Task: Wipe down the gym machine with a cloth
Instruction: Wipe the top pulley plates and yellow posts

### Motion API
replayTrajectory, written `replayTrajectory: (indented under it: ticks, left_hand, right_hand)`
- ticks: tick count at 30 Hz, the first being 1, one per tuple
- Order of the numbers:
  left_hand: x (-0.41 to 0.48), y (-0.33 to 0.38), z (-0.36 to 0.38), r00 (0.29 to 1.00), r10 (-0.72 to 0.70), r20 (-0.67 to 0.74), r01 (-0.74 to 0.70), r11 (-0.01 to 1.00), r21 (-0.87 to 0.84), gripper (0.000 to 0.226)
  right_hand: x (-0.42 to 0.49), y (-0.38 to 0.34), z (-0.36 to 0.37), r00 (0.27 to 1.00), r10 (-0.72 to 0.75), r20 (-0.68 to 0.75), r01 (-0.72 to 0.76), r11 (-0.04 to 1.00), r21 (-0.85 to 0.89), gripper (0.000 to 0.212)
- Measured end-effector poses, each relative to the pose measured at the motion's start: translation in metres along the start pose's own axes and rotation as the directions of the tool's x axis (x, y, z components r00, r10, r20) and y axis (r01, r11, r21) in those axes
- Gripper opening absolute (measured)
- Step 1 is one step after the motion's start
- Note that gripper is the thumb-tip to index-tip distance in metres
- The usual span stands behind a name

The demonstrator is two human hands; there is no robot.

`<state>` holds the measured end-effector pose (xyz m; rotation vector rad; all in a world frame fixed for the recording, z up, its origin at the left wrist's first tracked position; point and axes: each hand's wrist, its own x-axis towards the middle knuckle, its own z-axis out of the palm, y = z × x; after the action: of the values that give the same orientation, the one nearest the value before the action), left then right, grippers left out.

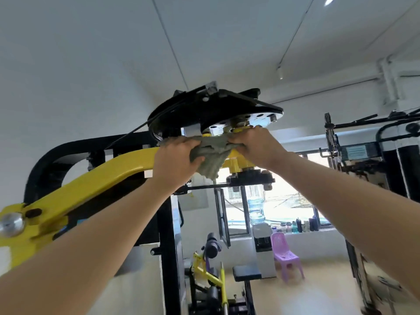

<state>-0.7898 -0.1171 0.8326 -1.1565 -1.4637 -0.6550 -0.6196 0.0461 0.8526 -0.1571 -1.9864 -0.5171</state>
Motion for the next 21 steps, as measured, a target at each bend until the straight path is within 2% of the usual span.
replayTrajectory:
  ticks: [4,8,12,15,21]
  left_hand:
    - [0.005,0.021,0.007,0.999,-0.028,0.014,0.028,0.999,0.025,0.047]
    - [0.01,0.027,0.011,1.0,-0.001,0.031,0.001,1.0,0.008,0.047]
    - [0.015,0.032,0.024,0.997,0.079,0.019,-0.08,0.997,0.011,0.048]
    - [0.018,0.037,0.033,0.995,0.097,-0.03,-0.097,0.995,-0.018,0.046]
    - [0.022,0.039,0.045,0.99,0.129,-0.062,-0.129,0.992,0.002,0.047]
  right_hand:
    - [-0.01,0.012,0.001,0.997,-0.068,-0.019,0.068,0.998,0.01,0.031]
    - [-0.022,0.017,-0.001,0.989,-0.097,-0.108,0.099,0.995,0.016,0.026]
    - [-0.029,0.028,0.002,0.986,0.022,-0.164,-0.017,0.999,0.029,0.029]
    - [-0.033,0.035,0.009,0.973,0.129,-0.19,-0.125,0.992,0.037,0.02]
    - [-0.04,0.039,0.018,0.962,0.178,-0.208,-0.16,0.982,0.1,0.022]
